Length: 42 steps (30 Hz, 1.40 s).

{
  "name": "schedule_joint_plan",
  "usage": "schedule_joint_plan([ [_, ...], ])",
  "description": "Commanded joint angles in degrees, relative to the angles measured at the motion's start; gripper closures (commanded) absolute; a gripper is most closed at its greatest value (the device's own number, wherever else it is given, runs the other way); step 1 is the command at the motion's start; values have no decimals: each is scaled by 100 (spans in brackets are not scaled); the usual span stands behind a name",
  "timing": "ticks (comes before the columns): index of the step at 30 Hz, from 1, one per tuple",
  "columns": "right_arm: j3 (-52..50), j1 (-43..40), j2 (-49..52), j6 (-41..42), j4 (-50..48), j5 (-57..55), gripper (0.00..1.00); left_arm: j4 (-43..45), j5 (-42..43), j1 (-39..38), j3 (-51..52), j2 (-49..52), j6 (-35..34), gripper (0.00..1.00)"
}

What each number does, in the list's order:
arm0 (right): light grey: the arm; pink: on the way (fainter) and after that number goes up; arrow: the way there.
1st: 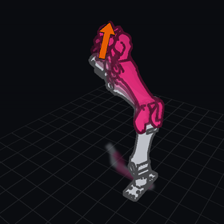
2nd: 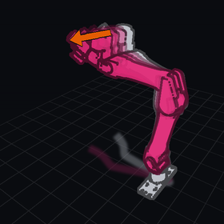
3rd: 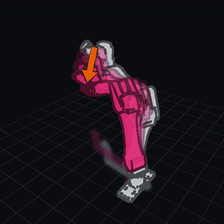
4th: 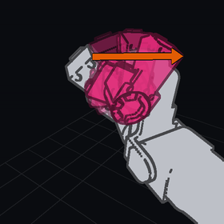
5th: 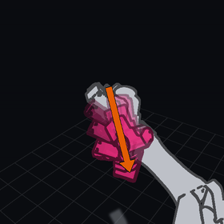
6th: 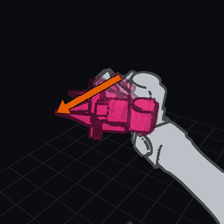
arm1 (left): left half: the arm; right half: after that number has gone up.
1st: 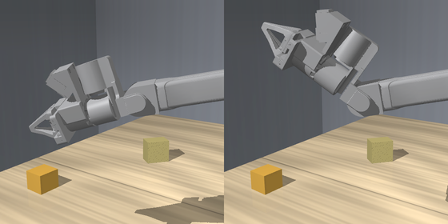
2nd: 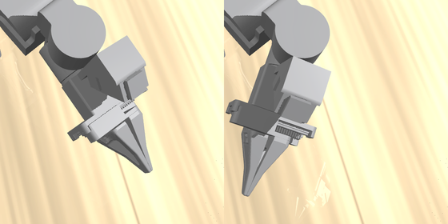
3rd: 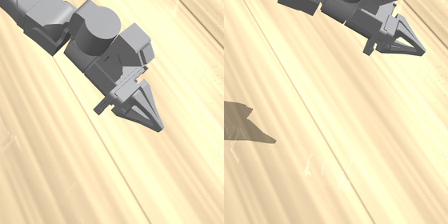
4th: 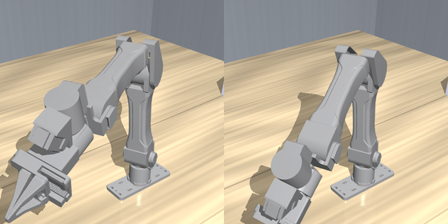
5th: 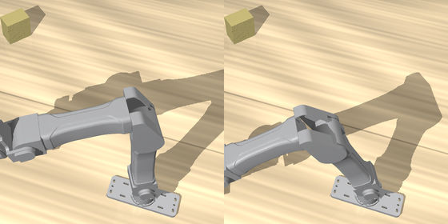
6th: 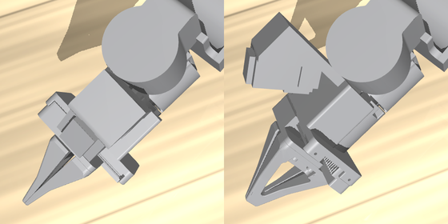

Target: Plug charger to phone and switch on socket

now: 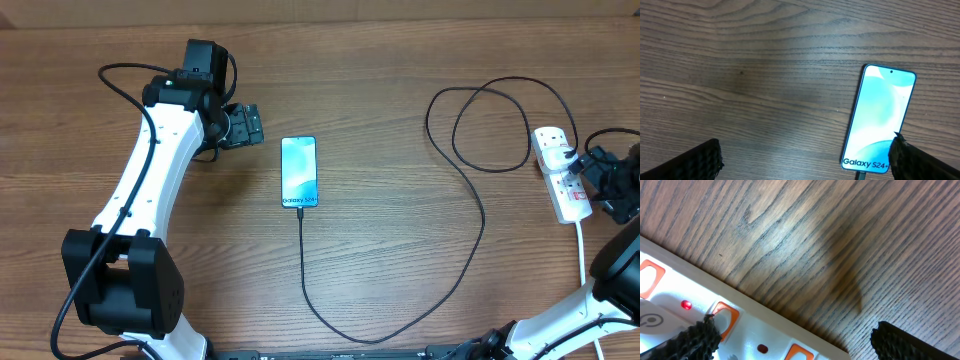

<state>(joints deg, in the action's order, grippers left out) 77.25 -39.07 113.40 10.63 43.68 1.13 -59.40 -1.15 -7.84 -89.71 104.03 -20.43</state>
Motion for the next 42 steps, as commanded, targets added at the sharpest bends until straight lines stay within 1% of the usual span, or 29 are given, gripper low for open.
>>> schedule_joint_plan([
  [1,-229,96,160,-225,192,304,0,-9,-57,-7,-35,-107,114,1],
  [18,-229,96,160,-223,365,302,0,-9,-57,-7,-35,-107,114,0],
  [19,-221,94,157,-219,393,284,1,-9,-57,-7,-35,-107,114,0],
  [20,-192,76,146,-212,442,254,5,-9,-57,-7,-35,-107,114,1],
  [24,-15,-63,-33,-81,529,243,10,-9,-57,-7,-35,-107,114,0],
  [29,50,-404,-527,153,437,323,9,-9,-55,-7,-35,-107,114,0],
  [34,35,-730,-634,146,269,1069,6,-9,-57,-7,-35,-107,114,0],
  [42,-4,-664,-625,127,251,1102,6,-9,-55,-7,-35,-107,114,0],
])
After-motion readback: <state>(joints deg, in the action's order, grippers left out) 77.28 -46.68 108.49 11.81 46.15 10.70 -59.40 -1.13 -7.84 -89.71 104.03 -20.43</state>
